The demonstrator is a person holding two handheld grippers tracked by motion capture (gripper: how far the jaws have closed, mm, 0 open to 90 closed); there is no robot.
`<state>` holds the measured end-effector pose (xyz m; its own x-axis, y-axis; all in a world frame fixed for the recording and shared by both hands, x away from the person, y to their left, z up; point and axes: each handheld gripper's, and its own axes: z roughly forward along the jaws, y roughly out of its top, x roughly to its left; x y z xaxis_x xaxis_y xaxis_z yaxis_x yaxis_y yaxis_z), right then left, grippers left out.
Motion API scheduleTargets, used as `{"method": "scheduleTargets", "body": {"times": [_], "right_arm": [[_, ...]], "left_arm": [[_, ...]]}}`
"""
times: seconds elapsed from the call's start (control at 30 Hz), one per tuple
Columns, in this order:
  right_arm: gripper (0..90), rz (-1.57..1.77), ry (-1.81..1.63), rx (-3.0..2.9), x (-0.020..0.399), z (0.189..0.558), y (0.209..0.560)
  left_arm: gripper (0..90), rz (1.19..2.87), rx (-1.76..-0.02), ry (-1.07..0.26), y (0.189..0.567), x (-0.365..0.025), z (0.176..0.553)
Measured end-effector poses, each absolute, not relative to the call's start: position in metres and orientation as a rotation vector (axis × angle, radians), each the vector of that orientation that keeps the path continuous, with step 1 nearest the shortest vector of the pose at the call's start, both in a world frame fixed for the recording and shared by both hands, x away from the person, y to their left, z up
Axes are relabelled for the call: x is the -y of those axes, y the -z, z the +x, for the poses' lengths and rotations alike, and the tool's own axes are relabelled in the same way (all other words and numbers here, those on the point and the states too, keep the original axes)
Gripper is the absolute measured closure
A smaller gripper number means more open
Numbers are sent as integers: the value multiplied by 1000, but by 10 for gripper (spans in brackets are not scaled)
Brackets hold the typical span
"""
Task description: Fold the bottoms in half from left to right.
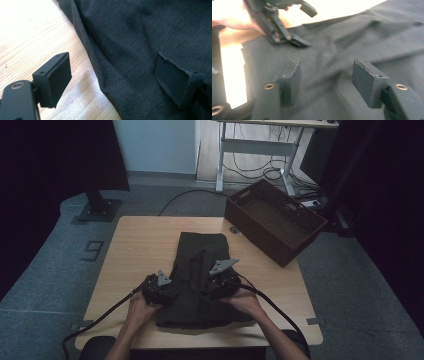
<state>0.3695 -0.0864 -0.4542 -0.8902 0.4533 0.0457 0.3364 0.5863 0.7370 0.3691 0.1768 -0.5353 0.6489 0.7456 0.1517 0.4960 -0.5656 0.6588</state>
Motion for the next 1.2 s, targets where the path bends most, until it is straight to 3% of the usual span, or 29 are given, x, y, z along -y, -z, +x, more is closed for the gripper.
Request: {"method": "scheduleTargets", "body": {"times": [0.27,0.53,0.8,0.93,1.07,1.2], "right_arm": [[647,567,-1033,-2766,51,373,481],[693,692,-929,-2724,95,378,492],[693,796,-937,-2700,136,378,505],[638,832,-954,-2693,145,378,508],[587,819,-941,-2685,147,377,501],[567,830,-939,-2681,151,376,497]], "left_arm": [[143,2235,-999,-499,539,-184,371],[143,2240,-1011,-508,539,-189,371],[150,2265,-1003,-544,536,-190,370],[184,2313,-946,-617,522,-185,362],[213,2233,-846,-483,500,-171,351],[225,2266,-716,-391,493,-142,338]]}}
